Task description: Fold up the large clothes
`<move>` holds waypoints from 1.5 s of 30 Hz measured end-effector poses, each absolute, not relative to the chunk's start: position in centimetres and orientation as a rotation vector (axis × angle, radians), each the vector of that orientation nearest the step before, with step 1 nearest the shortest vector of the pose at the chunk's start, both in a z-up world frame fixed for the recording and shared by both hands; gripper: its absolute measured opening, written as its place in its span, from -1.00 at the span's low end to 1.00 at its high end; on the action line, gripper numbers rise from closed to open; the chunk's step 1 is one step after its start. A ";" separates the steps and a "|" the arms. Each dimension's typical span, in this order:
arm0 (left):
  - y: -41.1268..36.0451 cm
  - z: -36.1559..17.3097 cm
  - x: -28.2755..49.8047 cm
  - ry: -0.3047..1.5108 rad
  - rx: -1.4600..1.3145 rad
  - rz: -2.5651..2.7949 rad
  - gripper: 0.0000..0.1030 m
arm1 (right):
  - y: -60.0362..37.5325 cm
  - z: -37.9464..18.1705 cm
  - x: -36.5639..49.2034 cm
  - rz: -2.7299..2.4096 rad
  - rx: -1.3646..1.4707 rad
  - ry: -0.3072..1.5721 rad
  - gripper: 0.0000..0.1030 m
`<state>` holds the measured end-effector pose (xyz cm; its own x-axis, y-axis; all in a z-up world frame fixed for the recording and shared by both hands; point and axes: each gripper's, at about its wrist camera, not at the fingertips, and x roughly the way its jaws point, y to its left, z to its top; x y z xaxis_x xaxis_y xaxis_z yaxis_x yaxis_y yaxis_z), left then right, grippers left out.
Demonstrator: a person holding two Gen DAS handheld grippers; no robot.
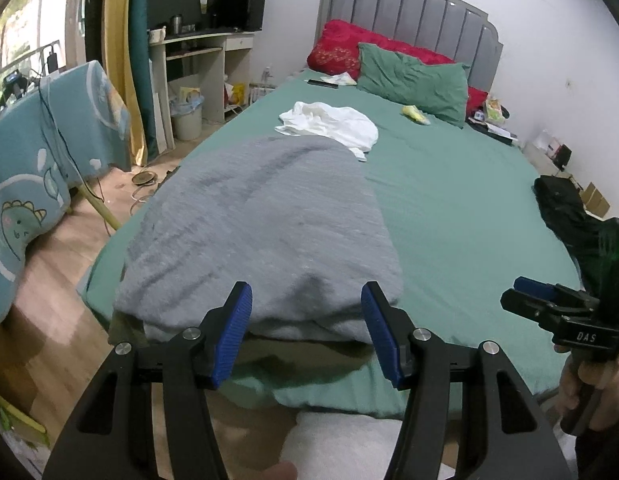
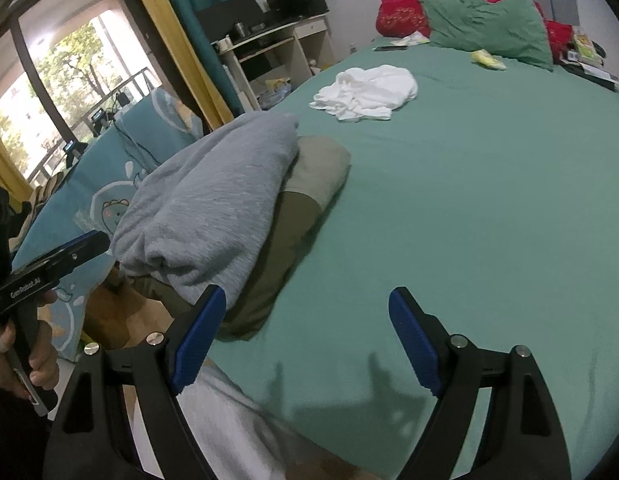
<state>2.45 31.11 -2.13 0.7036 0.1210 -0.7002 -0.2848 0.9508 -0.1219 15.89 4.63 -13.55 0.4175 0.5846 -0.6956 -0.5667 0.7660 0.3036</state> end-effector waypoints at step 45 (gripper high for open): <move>6.5 12.2 2.6 0.362 -0.080 0.127 0.49 | -23.0 1.3 10.2 0.352 0.156 0.504 0.62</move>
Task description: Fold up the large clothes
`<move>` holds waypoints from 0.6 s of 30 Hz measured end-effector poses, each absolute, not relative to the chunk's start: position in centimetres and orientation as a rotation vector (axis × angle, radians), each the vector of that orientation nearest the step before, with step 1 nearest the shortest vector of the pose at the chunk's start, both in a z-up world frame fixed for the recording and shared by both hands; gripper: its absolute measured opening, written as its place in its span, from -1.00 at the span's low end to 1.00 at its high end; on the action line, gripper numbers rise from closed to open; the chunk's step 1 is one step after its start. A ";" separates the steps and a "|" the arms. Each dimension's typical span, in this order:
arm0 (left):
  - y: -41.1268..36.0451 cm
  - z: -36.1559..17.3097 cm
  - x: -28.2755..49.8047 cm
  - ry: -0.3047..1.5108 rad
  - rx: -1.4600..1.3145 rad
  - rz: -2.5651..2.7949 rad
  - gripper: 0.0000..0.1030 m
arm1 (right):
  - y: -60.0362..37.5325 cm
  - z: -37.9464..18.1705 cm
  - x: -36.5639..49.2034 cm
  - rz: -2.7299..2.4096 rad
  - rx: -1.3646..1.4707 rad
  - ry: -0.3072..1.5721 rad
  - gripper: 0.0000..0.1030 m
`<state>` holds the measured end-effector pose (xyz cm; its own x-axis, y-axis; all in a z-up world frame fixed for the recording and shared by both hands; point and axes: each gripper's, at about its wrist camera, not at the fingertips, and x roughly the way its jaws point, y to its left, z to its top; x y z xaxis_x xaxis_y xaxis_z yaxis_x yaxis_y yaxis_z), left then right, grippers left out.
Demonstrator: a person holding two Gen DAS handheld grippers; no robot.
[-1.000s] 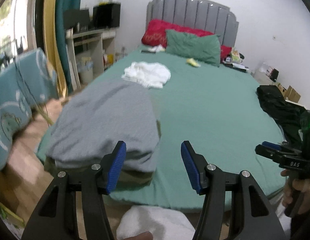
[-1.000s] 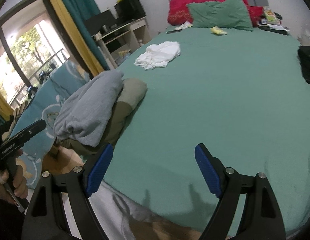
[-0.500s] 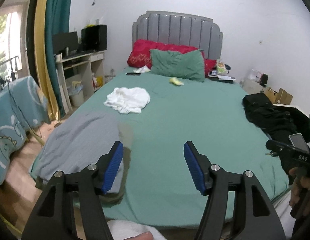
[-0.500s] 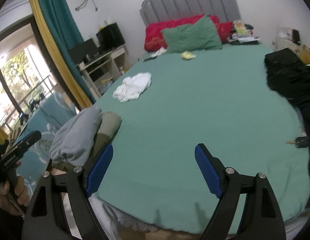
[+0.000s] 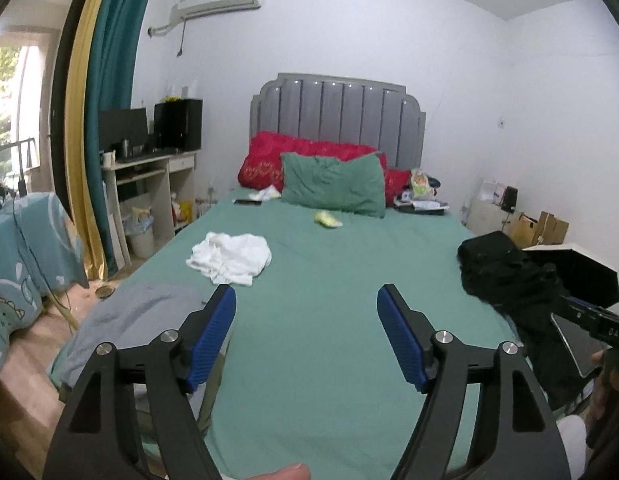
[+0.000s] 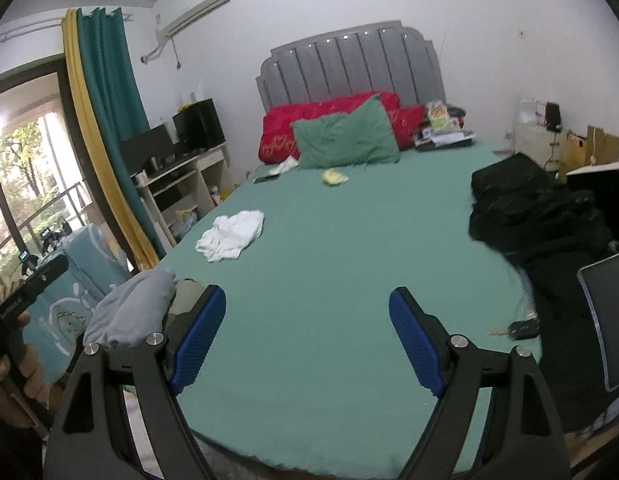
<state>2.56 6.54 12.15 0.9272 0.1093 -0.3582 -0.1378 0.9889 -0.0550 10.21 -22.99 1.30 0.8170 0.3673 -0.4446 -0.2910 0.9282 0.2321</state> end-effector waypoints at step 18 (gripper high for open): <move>2.7 17.3 -2.5 0.261 -0.107 0.141 0.52 | -24.6 7.9 4.0 0.379 0.085 0.293 0.88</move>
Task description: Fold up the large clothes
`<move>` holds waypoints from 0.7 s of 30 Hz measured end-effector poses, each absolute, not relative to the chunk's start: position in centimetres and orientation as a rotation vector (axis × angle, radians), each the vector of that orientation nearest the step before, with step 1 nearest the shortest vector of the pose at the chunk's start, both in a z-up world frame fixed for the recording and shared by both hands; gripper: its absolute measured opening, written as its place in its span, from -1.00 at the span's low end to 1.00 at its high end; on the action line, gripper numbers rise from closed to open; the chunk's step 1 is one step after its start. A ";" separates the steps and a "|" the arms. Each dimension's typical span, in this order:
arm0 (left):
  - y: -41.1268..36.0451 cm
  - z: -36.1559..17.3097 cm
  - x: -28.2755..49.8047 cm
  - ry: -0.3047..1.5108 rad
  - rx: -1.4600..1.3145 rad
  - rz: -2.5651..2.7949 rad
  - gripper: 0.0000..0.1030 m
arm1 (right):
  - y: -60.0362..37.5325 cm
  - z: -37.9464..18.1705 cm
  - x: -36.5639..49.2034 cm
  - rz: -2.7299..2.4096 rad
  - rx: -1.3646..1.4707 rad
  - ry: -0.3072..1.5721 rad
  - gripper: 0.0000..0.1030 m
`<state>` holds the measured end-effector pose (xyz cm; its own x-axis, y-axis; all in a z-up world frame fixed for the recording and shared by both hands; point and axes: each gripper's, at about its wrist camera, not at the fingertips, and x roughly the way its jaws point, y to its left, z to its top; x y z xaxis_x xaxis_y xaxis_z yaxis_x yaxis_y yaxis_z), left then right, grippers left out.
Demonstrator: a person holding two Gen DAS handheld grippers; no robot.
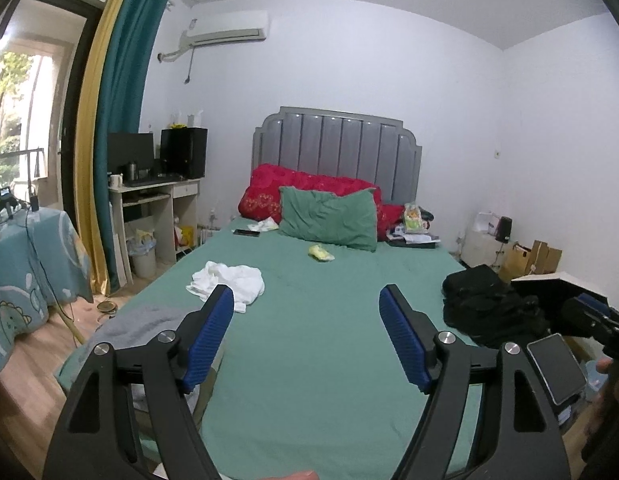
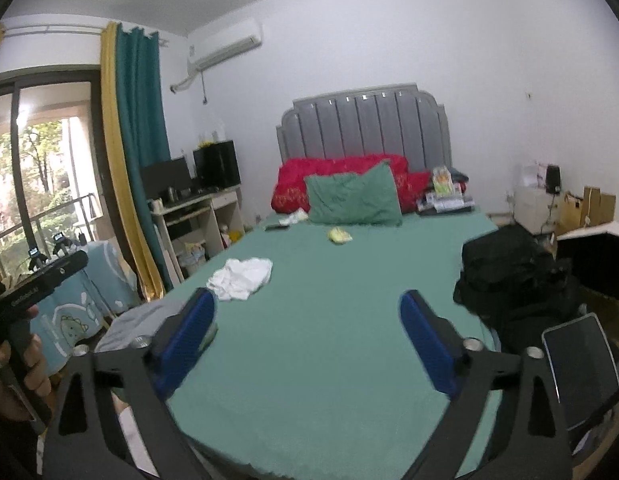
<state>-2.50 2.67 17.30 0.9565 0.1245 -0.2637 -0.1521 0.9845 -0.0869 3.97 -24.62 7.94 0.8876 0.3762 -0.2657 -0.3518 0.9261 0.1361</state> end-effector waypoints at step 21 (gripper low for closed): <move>6.1 12.3 1.6 0.402 -0.127 0.117 0.53 | -21.0 4.3 7.0 0.390 0.033 0.372 0.91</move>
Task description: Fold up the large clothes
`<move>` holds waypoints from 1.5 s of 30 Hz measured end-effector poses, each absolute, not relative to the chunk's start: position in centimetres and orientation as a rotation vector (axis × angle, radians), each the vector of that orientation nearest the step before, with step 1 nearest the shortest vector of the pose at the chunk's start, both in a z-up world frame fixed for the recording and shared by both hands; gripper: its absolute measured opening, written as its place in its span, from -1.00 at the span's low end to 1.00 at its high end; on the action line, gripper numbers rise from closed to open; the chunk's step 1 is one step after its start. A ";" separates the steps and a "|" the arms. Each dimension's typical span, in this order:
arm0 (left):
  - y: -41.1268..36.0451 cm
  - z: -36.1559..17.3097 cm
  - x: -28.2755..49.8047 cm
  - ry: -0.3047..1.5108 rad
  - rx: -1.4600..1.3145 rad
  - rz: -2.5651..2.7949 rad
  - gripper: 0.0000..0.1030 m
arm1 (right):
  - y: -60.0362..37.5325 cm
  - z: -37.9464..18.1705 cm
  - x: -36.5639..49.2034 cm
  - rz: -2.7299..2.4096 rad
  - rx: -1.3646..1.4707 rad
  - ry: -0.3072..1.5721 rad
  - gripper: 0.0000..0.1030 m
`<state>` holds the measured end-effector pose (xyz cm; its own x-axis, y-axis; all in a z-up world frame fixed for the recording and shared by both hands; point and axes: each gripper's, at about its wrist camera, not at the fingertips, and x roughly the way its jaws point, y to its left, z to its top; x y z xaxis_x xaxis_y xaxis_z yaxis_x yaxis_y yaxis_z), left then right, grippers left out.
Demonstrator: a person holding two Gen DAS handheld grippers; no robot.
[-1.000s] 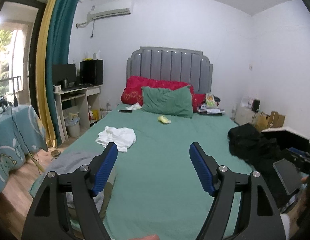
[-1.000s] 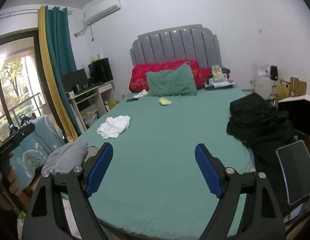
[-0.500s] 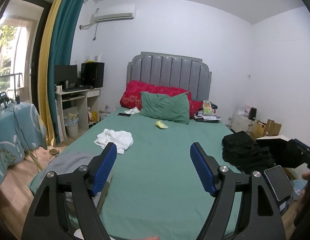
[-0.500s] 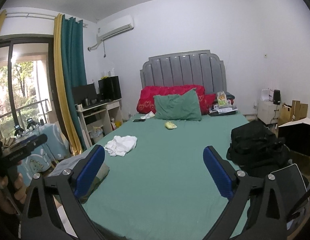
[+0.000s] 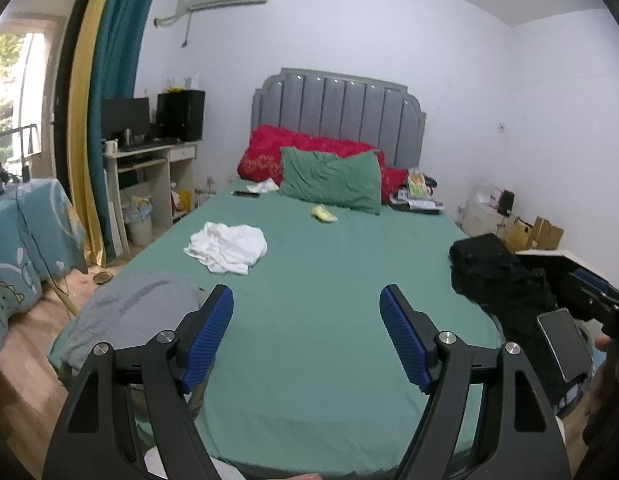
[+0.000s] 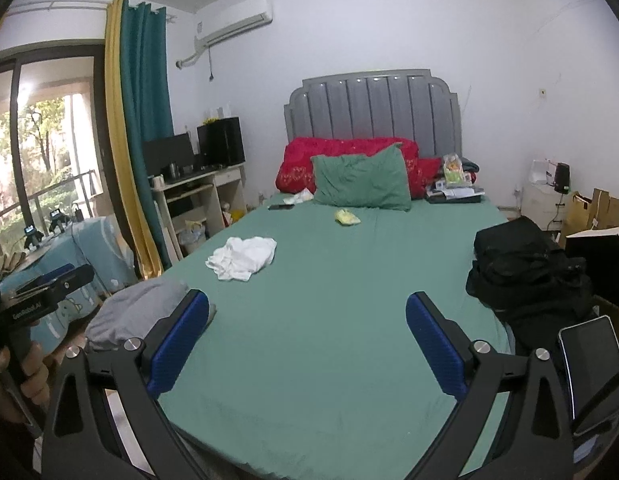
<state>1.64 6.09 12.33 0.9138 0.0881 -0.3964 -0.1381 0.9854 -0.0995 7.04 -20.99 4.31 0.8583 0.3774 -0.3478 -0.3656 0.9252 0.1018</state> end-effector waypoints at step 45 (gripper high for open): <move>6.6 10.3 3.7 0.430 -0.130 0.098 0.53 | -20.7 3.3 8.9 0.396 0.040 0.431 0.91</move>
<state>3.74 6.63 10.34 0.9046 0.0670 -0.4209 -0.1218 0.9870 -0.1047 8.93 -20.72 3.30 0.8335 0.3824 -0.3989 -0.3656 0.9229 0.1207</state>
